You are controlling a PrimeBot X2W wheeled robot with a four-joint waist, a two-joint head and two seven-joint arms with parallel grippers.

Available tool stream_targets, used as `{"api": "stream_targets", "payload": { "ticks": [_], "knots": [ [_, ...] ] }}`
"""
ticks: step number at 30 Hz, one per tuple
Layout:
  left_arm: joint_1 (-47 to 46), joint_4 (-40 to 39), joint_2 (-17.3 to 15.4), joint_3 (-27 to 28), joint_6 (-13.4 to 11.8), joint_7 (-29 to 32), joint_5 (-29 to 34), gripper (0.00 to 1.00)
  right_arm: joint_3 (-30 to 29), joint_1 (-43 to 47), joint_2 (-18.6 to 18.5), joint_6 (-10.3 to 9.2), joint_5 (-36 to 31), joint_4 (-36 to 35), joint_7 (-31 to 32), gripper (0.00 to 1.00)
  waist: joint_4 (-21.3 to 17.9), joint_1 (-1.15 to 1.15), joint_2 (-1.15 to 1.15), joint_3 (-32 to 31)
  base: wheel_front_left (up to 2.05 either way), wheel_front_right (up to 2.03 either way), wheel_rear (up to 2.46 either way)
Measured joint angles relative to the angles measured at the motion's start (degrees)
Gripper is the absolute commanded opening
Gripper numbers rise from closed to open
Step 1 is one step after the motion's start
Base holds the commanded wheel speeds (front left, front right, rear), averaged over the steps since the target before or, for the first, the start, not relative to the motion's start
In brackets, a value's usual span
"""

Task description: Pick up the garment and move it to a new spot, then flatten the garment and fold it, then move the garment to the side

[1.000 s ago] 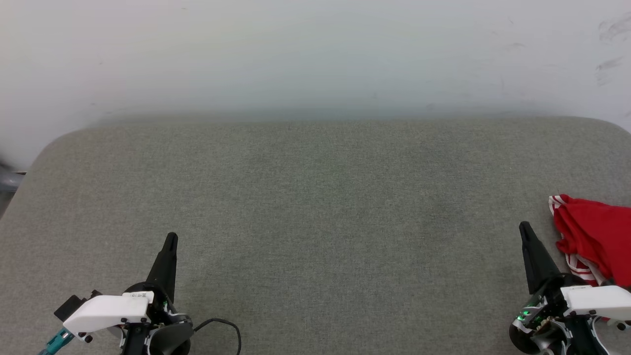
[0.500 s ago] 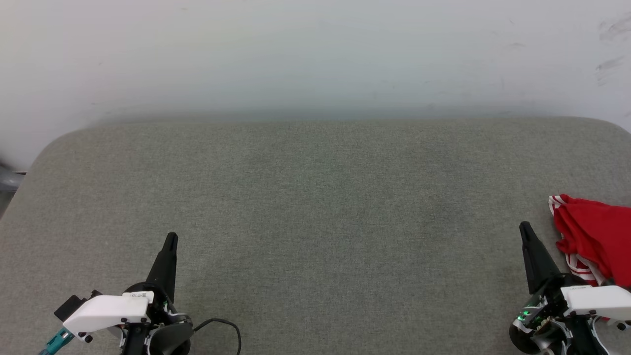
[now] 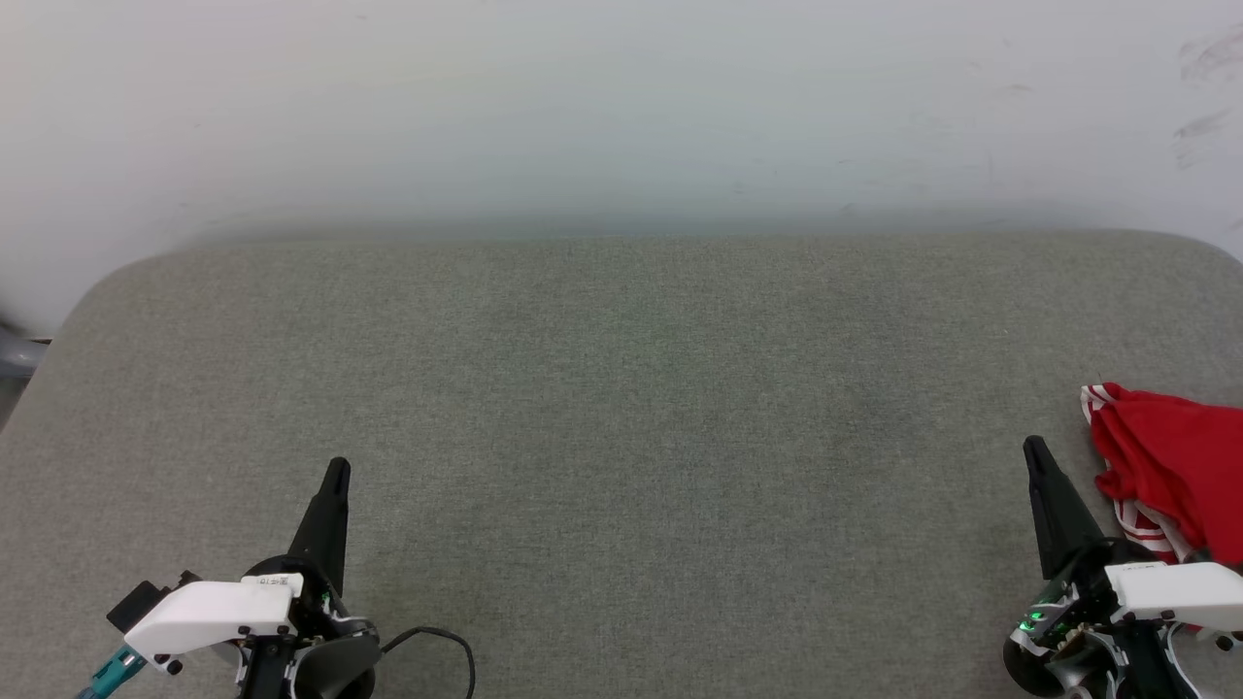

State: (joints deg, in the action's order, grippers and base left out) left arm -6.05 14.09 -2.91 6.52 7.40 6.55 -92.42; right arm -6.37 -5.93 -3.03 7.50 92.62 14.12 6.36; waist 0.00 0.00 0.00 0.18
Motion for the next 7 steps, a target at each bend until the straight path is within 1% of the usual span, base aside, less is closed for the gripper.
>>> {"api": "stream_targets", "payload": {
  "ticks": [7],
  "knots": [
    [0.00,0.00,0.00,0.00,0.00,0.00,0.00,0.00,-0.02,0.00,0.01,0.00,-0.01,0.00,0.01,0.00,0.00,0.00,0.00,0.00,0.00,0.00,0.00]
  ]
}}
